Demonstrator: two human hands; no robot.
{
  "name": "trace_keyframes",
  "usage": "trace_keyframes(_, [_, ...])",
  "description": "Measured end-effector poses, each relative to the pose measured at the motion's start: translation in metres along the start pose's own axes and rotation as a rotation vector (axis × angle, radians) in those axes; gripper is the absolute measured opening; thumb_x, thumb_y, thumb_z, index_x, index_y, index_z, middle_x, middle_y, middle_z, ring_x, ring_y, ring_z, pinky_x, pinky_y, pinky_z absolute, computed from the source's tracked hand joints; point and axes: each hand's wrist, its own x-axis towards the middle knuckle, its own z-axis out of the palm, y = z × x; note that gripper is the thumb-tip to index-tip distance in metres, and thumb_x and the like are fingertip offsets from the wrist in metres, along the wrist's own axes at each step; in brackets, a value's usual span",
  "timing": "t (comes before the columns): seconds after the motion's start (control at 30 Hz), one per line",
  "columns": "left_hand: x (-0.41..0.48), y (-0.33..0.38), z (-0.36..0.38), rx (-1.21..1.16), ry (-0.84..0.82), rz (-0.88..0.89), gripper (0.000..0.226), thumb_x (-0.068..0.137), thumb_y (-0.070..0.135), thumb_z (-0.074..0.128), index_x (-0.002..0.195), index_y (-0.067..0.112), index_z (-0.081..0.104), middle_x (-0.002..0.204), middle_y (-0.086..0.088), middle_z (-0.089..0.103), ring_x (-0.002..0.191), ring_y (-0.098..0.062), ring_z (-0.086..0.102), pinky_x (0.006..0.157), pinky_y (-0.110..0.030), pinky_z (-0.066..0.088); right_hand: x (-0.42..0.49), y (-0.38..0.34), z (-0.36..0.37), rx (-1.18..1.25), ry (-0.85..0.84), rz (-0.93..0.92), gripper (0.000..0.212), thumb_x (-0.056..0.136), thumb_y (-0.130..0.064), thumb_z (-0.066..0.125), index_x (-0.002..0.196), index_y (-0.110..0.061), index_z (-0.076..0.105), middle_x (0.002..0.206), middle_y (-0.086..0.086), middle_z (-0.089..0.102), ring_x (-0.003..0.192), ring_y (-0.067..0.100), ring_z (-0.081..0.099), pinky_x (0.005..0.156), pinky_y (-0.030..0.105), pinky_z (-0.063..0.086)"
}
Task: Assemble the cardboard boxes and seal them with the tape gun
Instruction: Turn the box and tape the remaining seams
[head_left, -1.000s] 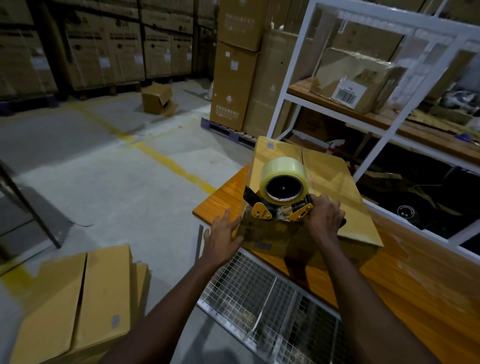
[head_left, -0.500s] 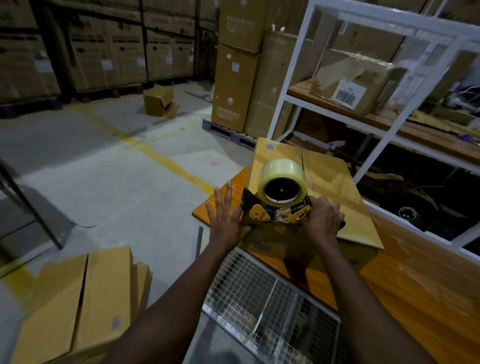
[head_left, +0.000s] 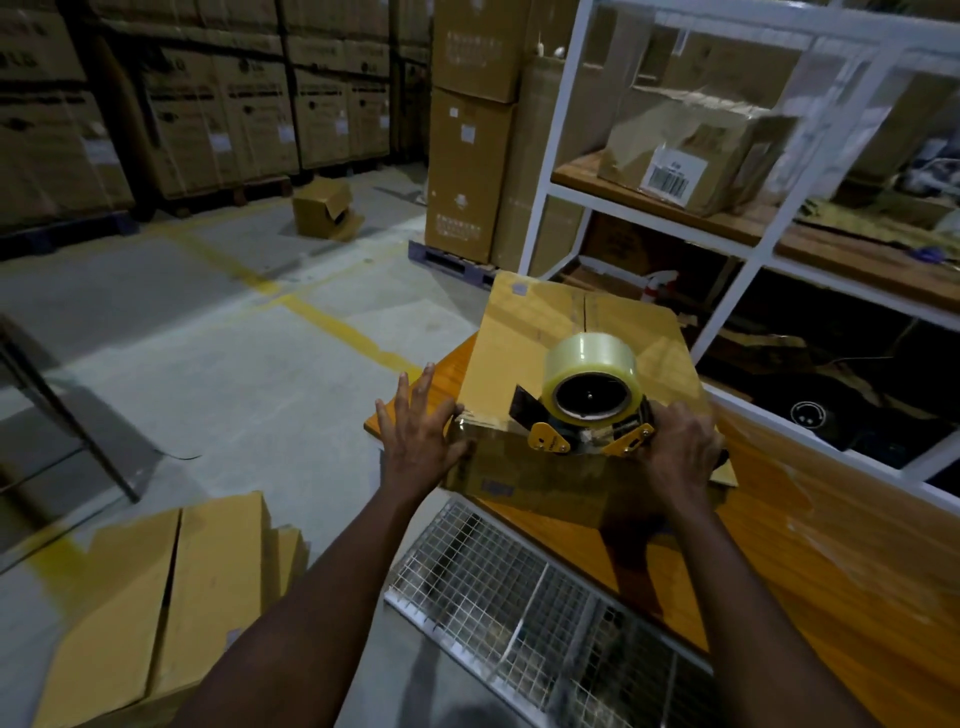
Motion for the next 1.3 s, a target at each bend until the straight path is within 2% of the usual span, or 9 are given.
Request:
trace_keyframes(0.13, [-0.001, 0.014, -0.011, 0.074, 0.014, 0.004, 0.05, 0.066, 0.052, 0.075, 0.108, 0.027, 0.062, 0.151, -0.006, 0.04, 0.143, -0.037, 0.03, 0.102, -0.067, 0.029, 0.0, 0.011, -0.003, -0.002, -0.023, 0.005, 0.019, 0.089, -0.034, 0.064, 0.1, -0.019, 0.066, 0.093, 0.01, 0.054, 0.097, 0.037, 0.048, 0.082, 0.046, 0.039])
trace_keyframes(0.27, [-0.005, 0.038, -0.027, 0.094, -0.011, 0.193, 0.071, 0.074, 0.06, 0.041, 0.128, 0.018, 0.057, 0.142, -0.006, 0.054, 0.134, -0.029, 0.047, 0.106, -0.056, 0.024, 0.001, 0.007, -0.006, -0.013, -0.058, 0.024, 0.019, 0.091, -0.036, 0.061, 0.102, -0.021, 0.065, 0.1, 0.009, 0.055, 0.102, 0.036, 0.046, 0.087, 0.045, 0.037])
trace_keyframes(0.33, [-0.009, 0.054, -0.032, 0.166, -0.168, 0.228, 0.088, 0.078, 0.064, 0.023, 0.149, 0.015, 0.037, 0.154, -0.006, 0.041, 0.142, -0.026, 0.037, 0.112, -0.053, 0.016, 0.0, 0.008, -0.006, -0.005, -0.065, 0.022, 0.02, 0.092, -0.038, 0.06, 0.102, -0.022, 0.064, 0.101, 0.008, 0.055, 0.101, 0.035, 0.045, 0.086, 0.044, 0.036])
trace_keyframes(0.43, [-0.011, 0.063, -0.031, 0.263, -0.315, 0.167, 0.097, 0.075, 0.067, 0.005, 0.158, 0.019, 0.017, 0.164, 0.0, 0.018, 0.15, -0.02, 0.018, 0.117, -0.053, 0.008, 0.001, 0.011, -0.006, -0.006, -0.067, -0.012, 0.018, 0.091, -0.038, 0.06, 0.101, -0.023, 0.064, 0.098, 0.007, 0.055, 0.097, 0.033, 0.046, 0.081, 0.041, 0.035])
trace_keyframes(0.7, [-0.017, 0.067, -0.032, 0.304, -0.306, 0.142, 0.093, 0.079, 0.068, 0.008, 0.157, 0.02, 0.021, 0.164, 0.003, 0.019, 0.151, -0.019, 0.018, 0.118, -0.056, 0.01, 0.006, 0.057, -0.012, 0.008, -0.072, -0.03, 0.014, 0.086, -0.024, 0.069, 0.099, -0.021, 0.065, 0.094, 0.007, 0.053, 0.093, 0.033, 0.047, 0.078, 0.04, 0.034])
trace_keyframes(0.87, [-0.018, 0.071, -0.026, 0.334, -0.296, 0.084, 0.089, 0.082, 0.067, 0.012, 0.156, 0.019, 0.025, 0.162, 0.002, 0.024, 0.15, -0.021, 0.022, 0.116, -0.059, 0.012, 0.009, 0.11, -0.01, 0.032, -0.053, 0.021, 0.011, 0.084, -0.03, 0.071, 0.091, -0.023, 0.064, 0.086, 0.002, 0.044, 0.09, 0.032, 0.044, 0.077, 0.039, 0.031])
trace_keyframes(1.0, [-0.018, 0.094, -0.026, 0.361, -0.284, -0.028, 0.092, 0.08, 0.066, 0.008, 0.155, 0.015, 0.028, 0.162, -0.003, 0.027, 0.15, -0.03, 0.017, 0.113, -0.063, 0.009, 0.009, 0.118, -0.01, 0.068, -0.057, 0.014, 0.01, 0.088, -0.033, 0.065, 0.092, -0.024, 0.065, 0.092, 0.005, 0.051, 0.093, 0.034, 0.046, 0.08, 0.044, 0.036])
trace_keyframes(1.13, [-0.013, 0.146, -0.02, 0.373, -0.377, -0.008, 0.103, 0.072, 0.069, -0.011, 0.158, 0.017, 0.012, 0.165, -0.004, 0.011, 0.152, -0.031, 0.005, 0.117, -0.06, 0.001, 0.012, 0.115, -0.016, 0.02, -0.043, -0.02, 0.008, 0.09, -0.031, 0.063, 0.093, -0.023, 0.065, 0.095, 0.007, 0.054, 0.094, 0.034, 0.045, 0.077, 0.04, 0.032])
trace_keyframes(1.3, [-0.021, 0.176, -0.007, 0.397, -0.436, 0.054, 0.103, 0.07, 0.07, -0.011, 0.158, 0.019, 0.002, 0.166, -0.002, 0.003, 0.152, -0.027, 0.008, 0.119, -0.057, 0.004, 0.01, 0.12, -0.017, 0.043, -0.055, -0.04, 0.011, 0.092, -0.034, 0.06, 0.094, -0.024, 0.062, 0.094, 0.007, 0.052, 0.092, 0.032, 0.044, 0.077, 0.039, 0.03])
